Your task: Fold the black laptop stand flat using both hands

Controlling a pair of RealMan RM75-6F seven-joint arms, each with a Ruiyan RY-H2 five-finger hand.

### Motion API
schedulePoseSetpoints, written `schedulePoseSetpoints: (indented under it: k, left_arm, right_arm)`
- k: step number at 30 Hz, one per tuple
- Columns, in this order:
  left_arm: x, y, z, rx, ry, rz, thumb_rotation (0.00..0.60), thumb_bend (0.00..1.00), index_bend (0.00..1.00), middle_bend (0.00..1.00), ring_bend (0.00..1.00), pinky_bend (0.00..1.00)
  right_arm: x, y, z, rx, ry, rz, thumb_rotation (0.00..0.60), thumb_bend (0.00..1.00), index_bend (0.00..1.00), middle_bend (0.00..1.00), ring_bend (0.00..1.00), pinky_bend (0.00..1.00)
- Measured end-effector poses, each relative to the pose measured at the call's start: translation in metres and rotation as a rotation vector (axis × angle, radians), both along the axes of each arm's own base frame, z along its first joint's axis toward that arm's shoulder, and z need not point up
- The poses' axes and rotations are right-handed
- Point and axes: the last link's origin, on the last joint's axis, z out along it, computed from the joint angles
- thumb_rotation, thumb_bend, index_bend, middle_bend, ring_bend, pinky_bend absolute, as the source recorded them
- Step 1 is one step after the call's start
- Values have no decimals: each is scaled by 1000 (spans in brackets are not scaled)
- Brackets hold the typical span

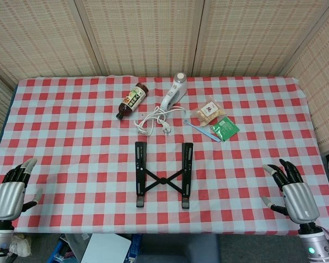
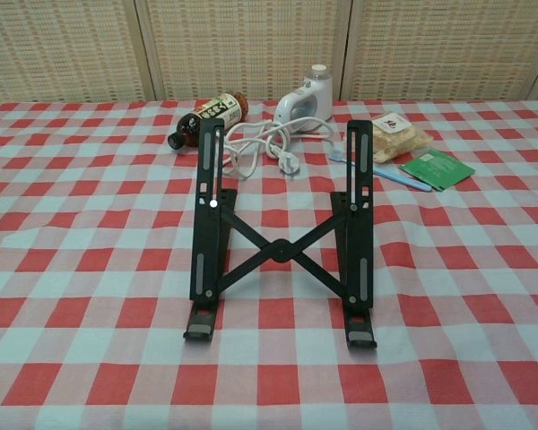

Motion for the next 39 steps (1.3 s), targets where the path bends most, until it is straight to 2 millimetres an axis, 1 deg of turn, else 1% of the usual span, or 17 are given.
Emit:
schedulePoseSetpoints:
  k: [8, 12, 15, 19, 22, 29, 31, 33, 35, 36, 39]
  left_arm:
    - [0, 3, -1, -2, -7, -13, 600, 366, 42, 103, 131, 174]
    - [2, 7, 0, -9, -42, -33, 600, 366, 42, 103, 132, 174]
    - [7, 14, 1, -18, -92, -60, 600, 366, 50, 103, 135, 174]
    - [16, 28, 3, -41, -183, -111, 600, 365, 63, 103, 140, 174]
    - [24, 41, 4, -68, -256, -149, 600, 357, 68, 103, 145, 174]
    - [45, 75, -2, -158, -397, -214, 599, 305, 79, 103, 150, 175]
    - [52, 83, -5, -191, -435, -225, 568, 292, 88, 103, 152, 176]
    - [57, 91, -8, -220, -464, -233, 516, 276, 93, 103, 154, 177]
    - [64, 99, -11, -251, -486, -247, 447, 271, 93, 103, 154, 177]
    - [67, 102, -13, -262, -489, -254, 401, 269, 93, 103, 155, 177]
    - [73, 110, -19, -287, -482, -273, 356, 264, 93, 103, 155, 177]
  right_arm:
    - [2, -3, -2, 9, -10, 3, 600, 191, 154, 179, 6, 50]
    - [9, -7, -4, 19, -30, 21, 600, 198, 154, 179, 6, 50]
    - [16, -12, -7, 41, -59, 33, 600, 198, 154, 178, 6, 50]
    - [26, -19, -12, 93, -123, 38, 600, 197, 154, 170, 6, 50]
    - [36, -26, -18, 148, -192, 35, 600, 178, 151, 164, 6, 50]
    - [61, -42, -32, 283, -411, -14, 600, 110, 93, 142, 6, 50]
    - [67, -47, -37, 317, -487, -38, 600, 84, 80, 129, 4, 50]
    - [73, -52, -42, 349, -563, -64, 600, 66, 68, 118, 2, 50]
    - [77, -56, -47, 378, -626, -86, 600, 28, 42, 92, 0, 40]
    - [80, -59, -52, 398, -667, -100, 600, 10, 23, 73, 0, 23]
    - [88, -66, -66, 441, -757, -131, 600, 0, 1, 34, 0, 0]
